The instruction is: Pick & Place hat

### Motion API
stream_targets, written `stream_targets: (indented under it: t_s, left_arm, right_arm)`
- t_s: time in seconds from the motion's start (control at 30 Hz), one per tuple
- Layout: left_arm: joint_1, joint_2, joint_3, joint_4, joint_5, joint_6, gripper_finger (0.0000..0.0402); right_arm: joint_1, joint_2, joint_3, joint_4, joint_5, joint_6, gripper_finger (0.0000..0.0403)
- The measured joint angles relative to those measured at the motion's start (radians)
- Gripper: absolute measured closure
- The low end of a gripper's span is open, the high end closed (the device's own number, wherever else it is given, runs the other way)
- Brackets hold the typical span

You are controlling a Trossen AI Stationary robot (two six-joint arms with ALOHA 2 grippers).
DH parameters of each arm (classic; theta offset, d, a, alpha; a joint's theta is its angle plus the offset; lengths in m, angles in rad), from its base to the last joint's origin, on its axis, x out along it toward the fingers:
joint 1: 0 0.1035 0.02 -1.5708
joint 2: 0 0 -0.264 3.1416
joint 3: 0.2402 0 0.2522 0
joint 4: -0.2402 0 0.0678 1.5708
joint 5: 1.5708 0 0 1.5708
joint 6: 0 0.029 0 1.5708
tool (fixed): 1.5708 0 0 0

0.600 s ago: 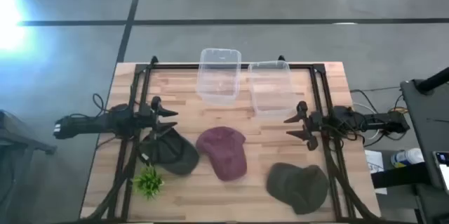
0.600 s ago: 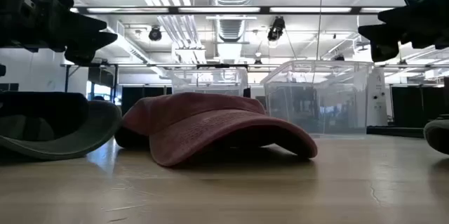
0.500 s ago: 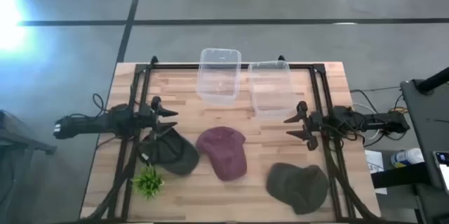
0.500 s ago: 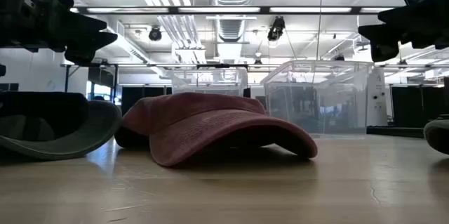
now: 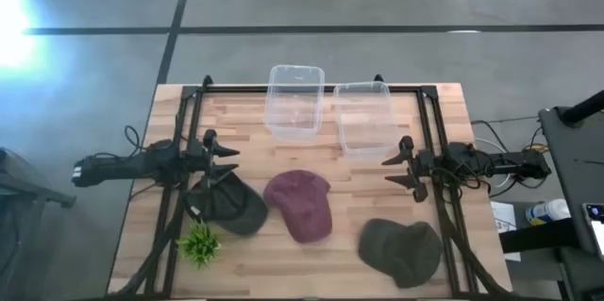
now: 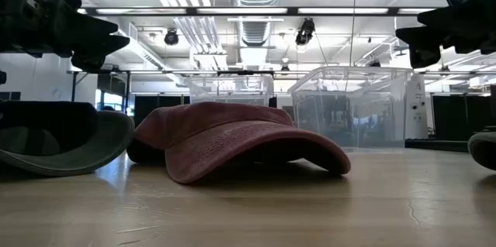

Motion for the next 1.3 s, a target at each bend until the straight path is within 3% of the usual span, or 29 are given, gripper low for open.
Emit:
stream_targets:
  t_s: [0.83, 0.9, 1.13, 1.3]
  left_arm:
    - [0.000, 0.000, 0.000, 0.000, 0.000, 0.000, 0.0213]
    - [0.000, 0.000, 0.000, 0.000, 0.000, 0.000, 0.0213]
    - [0.000, 0.000, 0.000, 0.000, 0.001, 0.000, 0.0213]
    - [0.000, 0.000, 0.000, 0.000, 0.002, 0.000, 0.0213]
  right_arm:
    - [0.000, 0.000, 0.000, 0.000, 0.000, -0.013, 0.0199]
    - [0.001, 0.000, 0.000, 0.004, 0.039, -0.033, 0.0199]
    - [0.000, -0.001, 0.000, 0.038, 0.078, 0.434, 0.0199]
    - [0.000, -0.001, 0.001, 0.087, 0.087, 0.904, 0.0199]
